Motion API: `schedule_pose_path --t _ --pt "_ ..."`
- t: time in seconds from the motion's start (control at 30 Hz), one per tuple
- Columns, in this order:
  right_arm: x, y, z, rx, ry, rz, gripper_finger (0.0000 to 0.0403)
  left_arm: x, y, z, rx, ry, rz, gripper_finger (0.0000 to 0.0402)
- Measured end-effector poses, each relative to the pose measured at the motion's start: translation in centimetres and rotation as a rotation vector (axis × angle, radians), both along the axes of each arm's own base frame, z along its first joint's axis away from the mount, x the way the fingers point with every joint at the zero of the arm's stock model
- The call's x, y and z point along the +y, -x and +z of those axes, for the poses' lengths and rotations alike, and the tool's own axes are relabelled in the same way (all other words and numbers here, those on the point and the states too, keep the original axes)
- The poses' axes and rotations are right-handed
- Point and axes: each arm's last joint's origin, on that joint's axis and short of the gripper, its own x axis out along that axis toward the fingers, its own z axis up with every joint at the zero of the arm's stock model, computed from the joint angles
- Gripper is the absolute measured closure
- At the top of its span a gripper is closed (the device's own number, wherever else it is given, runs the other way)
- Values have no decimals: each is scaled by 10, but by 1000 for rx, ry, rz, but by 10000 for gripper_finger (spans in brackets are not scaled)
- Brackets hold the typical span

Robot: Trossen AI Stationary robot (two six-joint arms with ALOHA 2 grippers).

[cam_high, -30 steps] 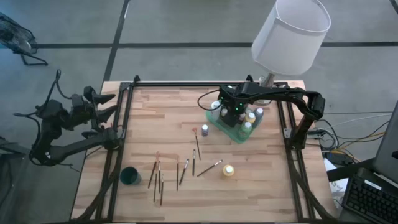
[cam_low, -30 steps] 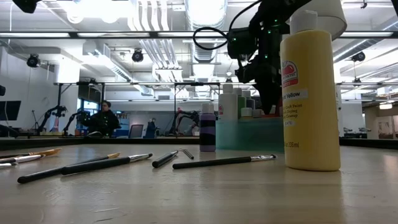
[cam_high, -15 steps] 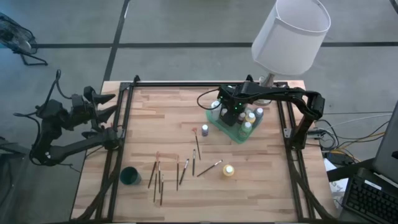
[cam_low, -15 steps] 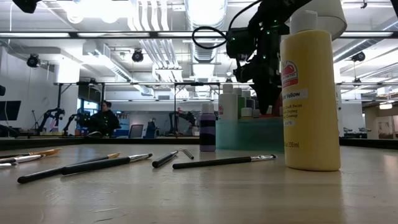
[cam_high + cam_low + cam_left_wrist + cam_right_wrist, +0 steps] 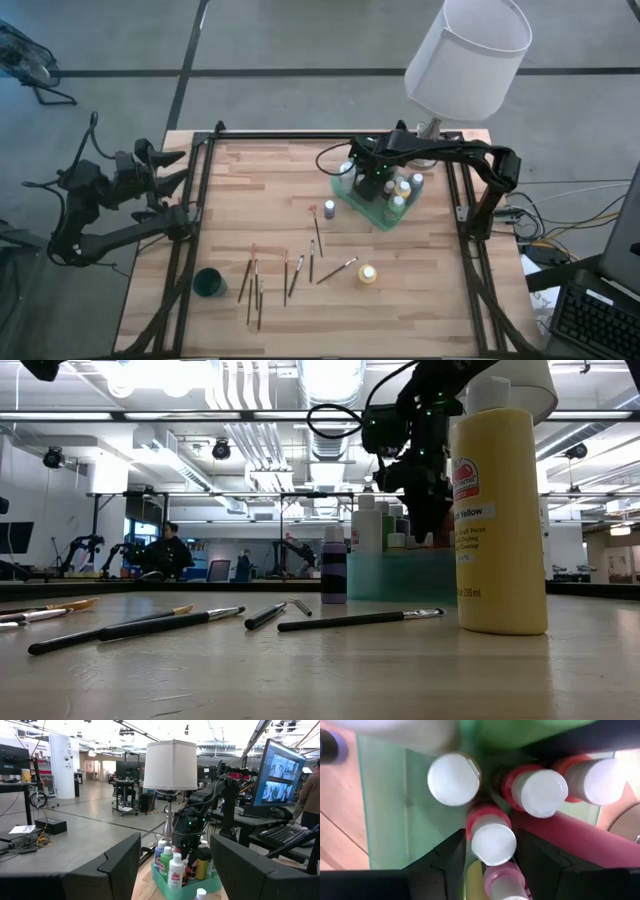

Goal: Pick & Place Paint Supplies
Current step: Put the small orange paint bottle into the green transparent bin, then put the small blue paint bottle into the green transparent bin

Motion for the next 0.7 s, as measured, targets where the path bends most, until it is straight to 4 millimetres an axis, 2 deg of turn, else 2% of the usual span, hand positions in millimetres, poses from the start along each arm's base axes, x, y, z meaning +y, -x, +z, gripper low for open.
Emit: schedule_pose_path --t 0.17,0.37,0.53,0.7 --pt "-2 -5 12 -36 14 0 262 0 0 0 0 0 0 158" --pt "-3 -7 36 -41 19 17 289 0 0 0 0 0 0 158" --pt "-1 -7 68 -53 15 25 310 0 0 0 0 0 0 158" --pt "9 -16 108 -196 -9 35 330 0 0 0 0 0 0 158"
